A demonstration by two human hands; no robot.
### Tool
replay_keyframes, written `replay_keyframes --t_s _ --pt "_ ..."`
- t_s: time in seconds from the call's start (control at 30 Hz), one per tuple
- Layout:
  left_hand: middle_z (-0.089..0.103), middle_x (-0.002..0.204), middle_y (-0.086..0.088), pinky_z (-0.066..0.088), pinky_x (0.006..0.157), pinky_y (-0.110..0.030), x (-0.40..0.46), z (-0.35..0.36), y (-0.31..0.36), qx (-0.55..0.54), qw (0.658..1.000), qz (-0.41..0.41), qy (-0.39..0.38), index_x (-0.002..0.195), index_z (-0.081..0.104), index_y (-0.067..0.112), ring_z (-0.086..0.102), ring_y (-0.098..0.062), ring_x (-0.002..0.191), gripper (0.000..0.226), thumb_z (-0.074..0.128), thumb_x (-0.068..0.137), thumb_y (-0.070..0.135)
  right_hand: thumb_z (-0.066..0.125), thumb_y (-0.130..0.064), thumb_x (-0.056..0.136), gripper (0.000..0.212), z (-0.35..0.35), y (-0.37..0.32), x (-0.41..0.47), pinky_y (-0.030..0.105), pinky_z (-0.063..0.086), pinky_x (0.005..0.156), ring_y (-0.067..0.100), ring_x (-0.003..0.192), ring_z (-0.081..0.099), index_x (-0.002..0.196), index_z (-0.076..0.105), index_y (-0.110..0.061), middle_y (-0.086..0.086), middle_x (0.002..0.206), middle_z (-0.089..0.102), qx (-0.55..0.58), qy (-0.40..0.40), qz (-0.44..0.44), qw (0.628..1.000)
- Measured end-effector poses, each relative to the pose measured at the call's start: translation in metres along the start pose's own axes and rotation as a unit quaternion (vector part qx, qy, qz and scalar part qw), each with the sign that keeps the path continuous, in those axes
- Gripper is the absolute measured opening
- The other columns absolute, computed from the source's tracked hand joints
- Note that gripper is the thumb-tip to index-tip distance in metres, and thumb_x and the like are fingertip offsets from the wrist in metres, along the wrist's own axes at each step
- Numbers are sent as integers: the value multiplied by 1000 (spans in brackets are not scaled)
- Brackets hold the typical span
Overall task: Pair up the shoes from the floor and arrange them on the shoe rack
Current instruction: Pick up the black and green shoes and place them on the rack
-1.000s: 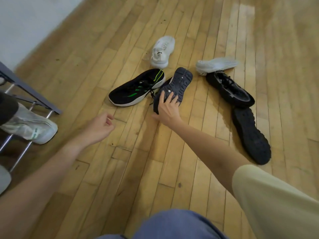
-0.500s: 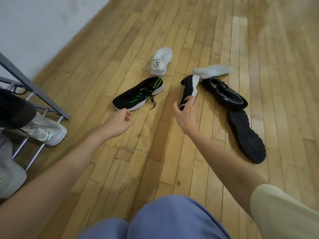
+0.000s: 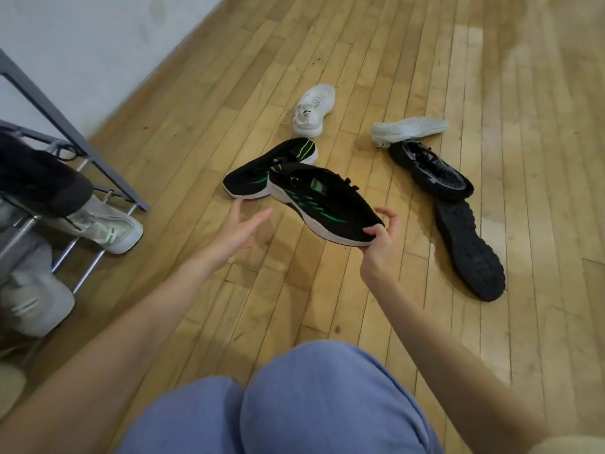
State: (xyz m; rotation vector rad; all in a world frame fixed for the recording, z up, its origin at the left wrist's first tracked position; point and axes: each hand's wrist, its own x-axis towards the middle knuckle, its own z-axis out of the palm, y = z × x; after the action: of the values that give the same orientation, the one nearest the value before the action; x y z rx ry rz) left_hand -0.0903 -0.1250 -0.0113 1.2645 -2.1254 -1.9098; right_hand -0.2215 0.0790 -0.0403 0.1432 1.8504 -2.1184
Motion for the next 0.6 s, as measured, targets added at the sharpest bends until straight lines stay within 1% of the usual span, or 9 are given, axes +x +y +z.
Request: replay_keyframes --t_s 0.07,0.13,0.23,0.33,0.4,0.47,0.5,0.53,0.6 --pt "43 141 -6 55 83 -38 -5 -7 -7 -77 996 -31 35 152 11 29 60 -20 103 88 64 84 51 47 -10 71 44 3 -3 -2 39 51 73 26 105 54 108 50 -33 9 120 50 -23 -56 23 998" --pt "41 148 -9 57 82 -39 -10 -18 -15 -153 985 -60 57 152 12 30 66 -27 100 95 68 79 54 48 -15 66 41 7 -4 -3 37 48 70 26 103 53 105 52 -29 6 116 52 -45 -80 34 995" --pt "50 140 -11 59 71 -33 -24 -29 -31 -173 979 -93 50 151 16 28 70 -29 94 99 74 74 50 49 -17 62 26 13 -3 -4 34 44 65 26 95 52 87 57 -22 5 98 55 -68 -108 40 991" --pt "57 132 -8 57 79 -39 -37 -33 -49 -183 975 -115 45 148 28 23 69 -26 98 97 78 69 46 47 -16 58 22 12 -8 -3 26 41 55 20 81 52 79 55 -17 5 86 54 -60 -111 72 989" --pt "57 133 -10 57 79 -43 -42 -36 -55 -213 968 -127 39 146 34 20 66 -27 105 96 80 65 44 46 -15 59 20 12 -11 -1 25 38 54 18 77 51 77 55 -16 4 81 54 -55 -130 79 987" --pt "59 129 -12 56 86 -47 -46 -38 -59 -270 955 -121 31 136 44 12 64 -28 107 71 78 75 25 45 -12 68 18 13 -13 -2 25 41 56 17 79 53 81 59 -16 3 80 57 -57 -156 82 983" --pt "61 126 -13 55 88 -46 -48 -39 -61 -283 952 -112 26 128 50 12 64 -27 107 56 75 78 15 44 -9 75 21 14 -12 -3 26 44 58 17 82 55 85 61 -16 2 83 60 -64 -170 76 980" --pt "63 123 -13 54 88 -44 -50 -40 -63 -282 953 -104 22 122 53 13 63 -27 109 48 73 78 6 43 -6 81 24 16 -11 -5 27 47 61 17 85 56 89 63 -17 2 86 62 -73 -179 71 979" --pt "62 120 -10 54 87 -42 -51 -43 -71 -253 963 -89 18 122 54 13 60 -29 114 53 72 75 -4 48 -8 89 21 18 -6 -4 30 55 70 19 93 62 100 64 -17 2 96 66 -81 -180 78 977"
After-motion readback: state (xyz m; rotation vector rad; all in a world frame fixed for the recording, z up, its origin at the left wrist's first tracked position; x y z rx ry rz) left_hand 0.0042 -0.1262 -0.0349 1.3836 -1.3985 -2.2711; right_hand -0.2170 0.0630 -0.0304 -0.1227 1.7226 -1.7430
